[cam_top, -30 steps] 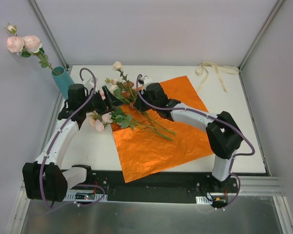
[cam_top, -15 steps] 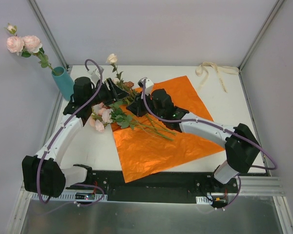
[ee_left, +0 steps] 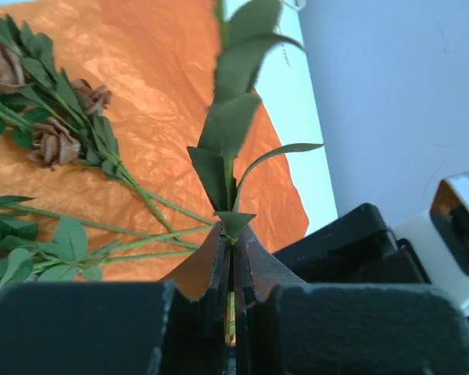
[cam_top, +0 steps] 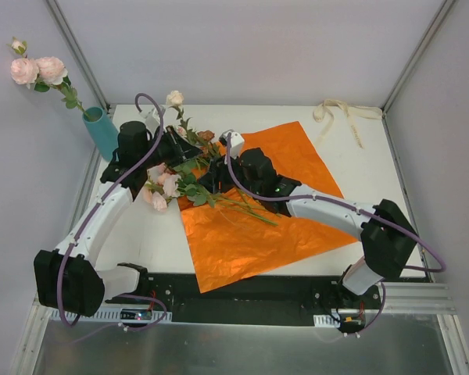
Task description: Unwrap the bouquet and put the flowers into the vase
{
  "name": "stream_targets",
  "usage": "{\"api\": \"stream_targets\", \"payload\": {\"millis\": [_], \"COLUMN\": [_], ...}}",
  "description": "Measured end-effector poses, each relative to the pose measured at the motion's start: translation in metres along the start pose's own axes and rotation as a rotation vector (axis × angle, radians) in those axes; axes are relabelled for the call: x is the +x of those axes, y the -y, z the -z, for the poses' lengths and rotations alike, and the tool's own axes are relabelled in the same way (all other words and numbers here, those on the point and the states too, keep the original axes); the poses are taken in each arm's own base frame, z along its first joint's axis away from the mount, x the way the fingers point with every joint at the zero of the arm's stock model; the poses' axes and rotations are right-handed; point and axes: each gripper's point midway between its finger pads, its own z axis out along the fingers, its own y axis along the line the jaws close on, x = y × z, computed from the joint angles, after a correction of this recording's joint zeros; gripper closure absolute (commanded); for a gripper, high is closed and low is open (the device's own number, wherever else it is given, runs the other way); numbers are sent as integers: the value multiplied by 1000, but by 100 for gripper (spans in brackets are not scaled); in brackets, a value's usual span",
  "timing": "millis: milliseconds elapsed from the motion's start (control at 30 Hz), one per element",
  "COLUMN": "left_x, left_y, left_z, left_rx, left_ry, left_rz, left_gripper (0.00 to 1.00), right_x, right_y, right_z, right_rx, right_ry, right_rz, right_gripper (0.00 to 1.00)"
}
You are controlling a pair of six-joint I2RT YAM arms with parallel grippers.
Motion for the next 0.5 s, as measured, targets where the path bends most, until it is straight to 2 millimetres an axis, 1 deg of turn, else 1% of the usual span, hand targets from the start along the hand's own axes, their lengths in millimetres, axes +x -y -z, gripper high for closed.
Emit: {"api": "stream_targets", "payload": {"millis": [67, 100, 133, 200, 267, 333, 400, 500], "left_x": [-5, -9, -17, -30, -50, -72, -100, -150], "left_y": [-1, -2, -3, -4, -6, -9, -9, 3], "left_z": [2, 3, 5, 9, 16, 27, 43, 75], "left_rx": [-31, -49, -83, -131, -197, -277, -370, -487], "left_ry": [14, 25, 50, 90, 161, 241, 338, 492], "left_rz": [-16, -28, -50, -96, -165, -245, -339, -463], "left_gripper": [100, 100, 100, 100, 100, 100, 100, 100], "right_x": [6, 9, 13, 17, 20, 23, 27, 33], "right_y": [2, 4, 5, 8, 9, 10, 11, 12], "right_z": [2, 4, 5, 10, 16, 24, 35, 50], "right_rx": [7, 12, 16, 25, 32, 35, 36, 38], "right_ry": [-11, -16, -22, -30, -30, -31, -31, -28], "right_rz": [-5, -6, -7, -9, -10, -11, -15, -21], "right_gripper": [23, 7, 1, 1, 1, 1, 1, 1]}}
